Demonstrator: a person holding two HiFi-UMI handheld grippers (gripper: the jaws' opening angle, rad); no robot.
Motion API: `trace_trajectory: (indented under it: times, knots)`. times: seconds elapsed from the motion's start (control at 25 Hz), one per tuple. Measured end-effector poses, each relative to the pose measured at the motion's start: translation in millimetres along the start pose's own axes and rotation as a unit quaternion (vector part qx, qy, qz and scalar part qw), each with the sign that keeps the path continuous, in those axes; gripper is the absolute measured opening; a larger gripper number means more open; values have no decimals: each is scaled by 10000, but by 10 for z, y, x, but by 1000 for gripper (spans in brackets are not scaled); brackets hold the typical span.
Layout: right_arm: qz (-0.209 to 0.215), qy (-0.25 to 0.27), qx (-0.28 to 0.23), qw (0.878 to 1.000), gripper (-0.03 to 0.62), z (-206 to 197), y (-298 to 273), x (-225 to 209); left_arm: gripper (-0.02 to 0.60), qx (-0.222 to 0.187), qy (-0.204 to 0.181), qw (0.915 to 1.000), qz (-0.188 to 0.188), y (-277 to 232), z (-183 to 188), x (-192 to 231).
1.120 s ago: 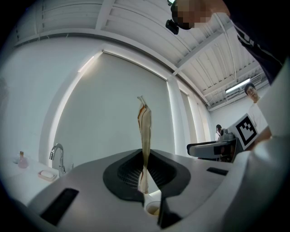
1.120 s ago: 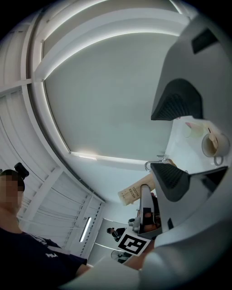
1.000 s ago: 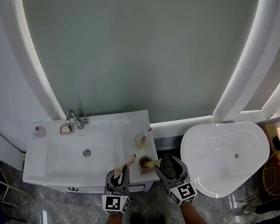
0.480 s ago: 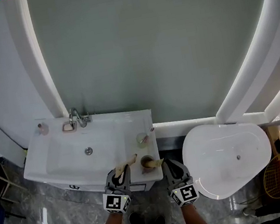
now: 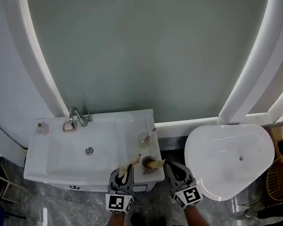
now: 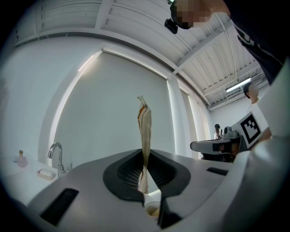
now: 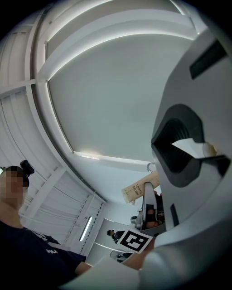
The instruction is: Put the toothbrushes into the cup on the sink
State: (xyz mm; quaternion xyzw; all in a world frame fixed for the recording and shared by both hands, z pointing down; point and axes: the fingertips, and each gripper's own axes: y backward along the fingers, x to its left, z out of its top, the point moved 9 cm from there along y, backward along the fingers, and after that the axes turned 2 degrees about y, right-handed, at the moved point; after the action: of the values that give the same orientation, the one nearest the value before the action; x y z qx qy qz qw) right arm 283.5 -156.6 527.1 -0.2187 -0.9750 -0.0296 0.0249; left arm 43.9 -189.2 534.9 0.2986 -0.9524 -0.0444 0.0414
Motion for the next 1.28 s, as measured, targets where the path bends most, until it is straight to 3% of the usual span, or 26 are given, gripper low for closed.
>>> trace_trajectory:
  times: [0.84,1.28]
  knots:
    - [81,94,71,9999,28,-26,96,-115,46,195,58,9996,-199,-506,-189,-115]
    - [15,53,114,9999,28,-101,193,-162,46,714,98,9970,-266,-793,-612,-143]
